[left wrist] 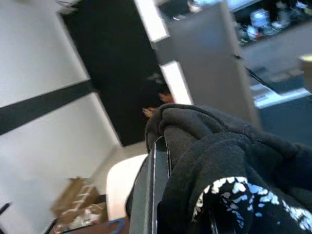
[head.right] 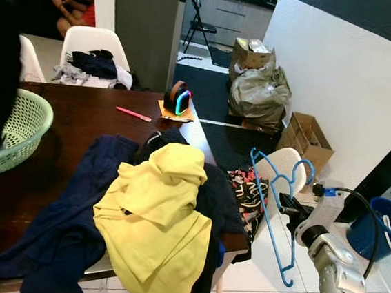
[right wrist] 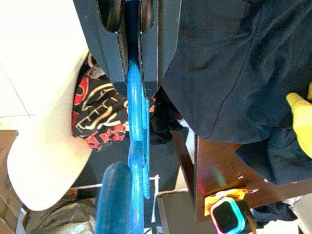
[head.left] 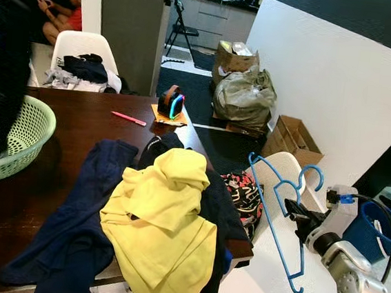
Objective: Hang hanger
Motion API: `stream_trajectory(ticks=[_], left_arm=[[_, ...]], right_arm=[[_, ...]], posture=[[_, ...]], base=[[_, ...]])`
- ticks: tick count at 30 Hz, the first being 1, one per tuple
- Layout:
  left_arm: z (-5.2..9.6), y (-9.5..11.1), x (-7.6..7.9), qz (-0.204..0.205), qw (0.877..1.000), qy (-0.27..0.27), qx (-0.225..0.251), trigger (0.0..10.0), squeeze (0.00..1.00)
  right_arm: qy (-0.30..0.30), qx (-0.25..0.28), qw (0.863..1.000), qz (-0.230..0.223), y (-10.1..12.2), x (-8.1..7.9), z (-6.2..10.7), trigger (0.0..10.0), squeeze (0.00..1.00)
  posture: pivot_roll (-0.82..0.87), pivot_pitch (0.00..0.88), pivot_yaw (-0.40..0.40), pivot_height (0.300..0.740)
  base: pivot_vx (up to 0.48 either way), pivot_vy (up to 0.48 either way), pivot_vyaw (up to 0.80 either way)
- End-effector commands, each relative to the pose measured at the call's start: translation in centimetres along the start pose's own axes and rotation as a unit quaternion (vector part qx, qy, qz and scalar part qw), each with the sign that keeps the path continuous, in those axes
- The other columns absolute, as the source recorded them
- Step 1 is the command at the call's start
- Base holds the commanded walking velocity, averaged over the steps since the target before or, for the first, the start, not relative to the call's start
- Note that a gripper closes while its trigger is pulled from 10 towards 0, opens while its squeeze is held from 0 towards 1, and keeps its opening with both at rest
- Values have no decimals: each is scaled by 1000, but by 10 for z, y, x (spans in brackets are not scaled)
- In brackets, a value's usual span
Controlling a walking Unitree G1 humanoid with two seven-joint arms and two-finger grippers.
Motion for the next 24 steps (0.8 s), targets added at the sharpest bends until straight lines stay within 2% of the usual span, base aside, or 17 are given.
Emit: stream_trajectory(ticks=[1,2,3,4,5,6,8,9,11,12,13,14,16,18,19,21,24], left_arm=[[2,-19,23,-11,998,-42,-39,1412,0],[19,-70,54,-17,987,-92,-133,9412,0],[19,-70,54,-17,987,-92,-133,9412,0],[47,-121,76,-27,964,-131,-231,10000,0],[47,-121,76,-27,964,-131,-231,10000,0],[80,-163,93,-43,933,-173,-314,10000,0],[80,-163,93,-43,933,-173,-314,10000,0],[114,-196,101,-90,895,-218,-379,10000,0],[114,-196,101,-90,895,-218,-379,10000,0],[132,-213,96,-135,870,-234,-412,10000,0],[132,-213,96,-135,870,-234,-412,10000,0],[142,-220,87,-160,855,-239,-431,10000,0],[142,-220,87,-160,855,-239,-431,10000,0],[144,-222,56,-193,847,-211,-448,10000,0],[144,-222,56,-193,847,-211,-448,10000,0],[147,-221,38,-206,841,-197,-459,10000,0],[147,-220,35,-208,842,-192,-459,10000,0]], right_arm=[[-9,0,1000,-1,2,5,4,10000,0],[-9,1,1000,-1,2,4,6,10000,0],[-9,1,1000,-1,2,4,6,10000,0],[-10,2,1000,-2,2,4,7,10000,0],[-10,2,1000,-2,2,4,7,10000,0],[-10,3,1000,-3,2,4,8,10000,0],[-10,3,1000,-3,2,4,8,10000,0],[-11,4,1000,-5,3,3,9,10000,0],[-11,4,1000,-5,3,3,9,10000,0],[-10,5,1000,-6,4,3,8,10000,0],[-10,5,1000,-6,4,3,8,10000,0],[-10,5,1000,-7,4,2,7,10000,0],[-10,5,1000,-7,4,2,7,10000,0],[-9,5,1000,-10,4,-1,3,10000,0],[-9,5,1000,-10,4,-1,3,10000,0],[-9,6,1000,-12,4,-3,1,10000,0],[-10,7,1000,-14,4,-3,0,10000,0]], posture=[[2,0,-143,740],[-4,0,-136,740],[-4,0,-136,740],[-9,0,-133,740],[-9,0,-133,740],[-5,0,-133,740],[-5,0,-133,740],[-6,0,-134,740],[-6,0,-134,740],[-3,0,-136,740],[-3,0,-136,740],[2,0,-139,740],[2,0,-139,740],[9,0,-135,740],[9,0,-135,740],[9,0,-134,740],[10,0,-132,740]], base=[[0,0,0],[0,0,0],[0,0,0],[0,0,0],[0,0,0],[0,0,0],[0,0,0],[0,0,0],[0,0,0],[0,0,0],[0,0,0],[0,0,0],[0,0,0],[0,0,0],[0,0,0],[0,0,0],[0,0,0]])
Point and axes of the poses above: a point about 5 cm out from each wrist's last joint towards the gripper, its own z axis pointing back from the gripper into the wrist, its own y axis along the axis of the wrist's last joint, x = y × z, the point moved 5 cm from there along -z, pointing out of the wrist towards the gripper, and after that the axes turned 2 degrees about -z, right-handed, at the moved point
